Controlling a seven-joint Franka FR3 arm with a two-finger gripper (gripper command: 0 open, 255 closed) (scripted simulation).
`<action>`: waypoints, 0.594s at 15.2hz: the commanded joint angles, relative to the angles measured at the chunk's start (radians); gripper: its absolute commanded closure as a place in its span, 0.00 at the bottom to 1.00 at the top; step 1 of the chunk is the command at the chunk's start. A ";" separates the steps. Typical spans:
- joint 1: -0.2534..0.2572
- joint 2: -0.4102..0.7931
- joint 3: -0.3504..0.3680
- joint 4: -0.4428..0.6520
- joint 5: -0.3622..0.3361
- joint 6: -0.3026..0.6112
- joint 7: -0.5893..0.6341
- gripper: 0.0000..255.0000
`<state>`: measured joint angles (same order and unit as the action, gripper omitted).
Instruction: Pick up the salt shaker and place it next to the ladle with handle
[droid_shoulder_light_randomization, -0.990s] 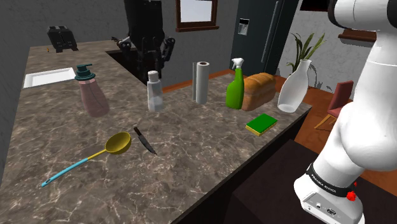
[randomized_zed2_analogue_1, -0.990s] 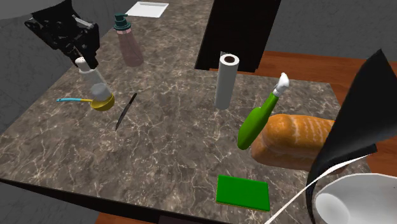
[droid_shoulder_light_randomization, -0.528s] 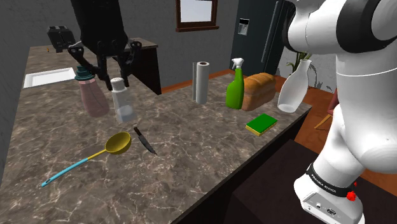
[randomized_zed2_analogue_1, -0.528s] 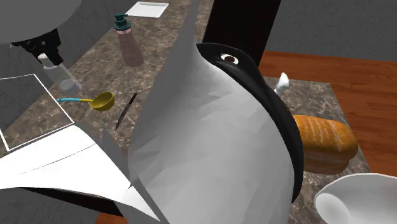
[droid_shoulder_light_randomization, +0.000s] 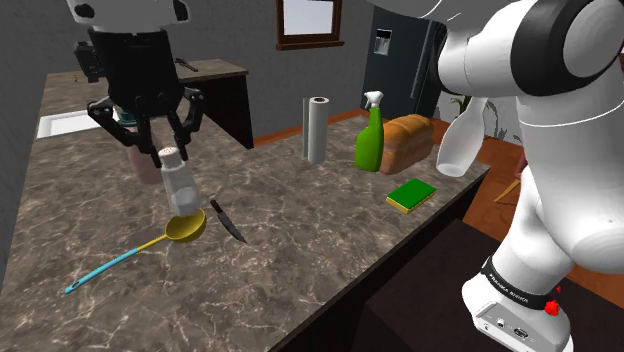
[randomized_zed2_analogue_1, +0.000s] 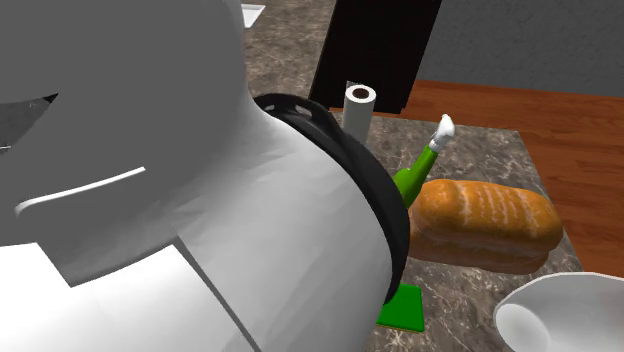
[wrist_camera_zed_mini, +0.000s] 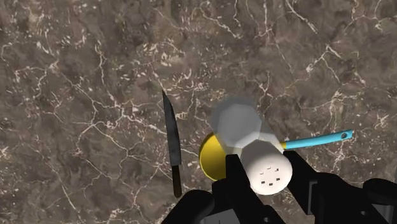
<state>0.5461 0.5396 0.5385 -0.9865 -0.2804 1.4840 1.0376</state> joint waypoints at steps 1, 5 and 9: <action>-0.016 -0.017 0.003 -0.056 0.007 0.040 0.002 1.00; -0.040 -0.040 0.005 -0.150 0.018 0.109 0.006 1.00; -0.057 -0.055 0.006 -0.229 0.023 0.172 0.009 1.00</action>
<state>0.4929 0.4882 0.5445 -1.1959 -0.2581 1.6399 1.0454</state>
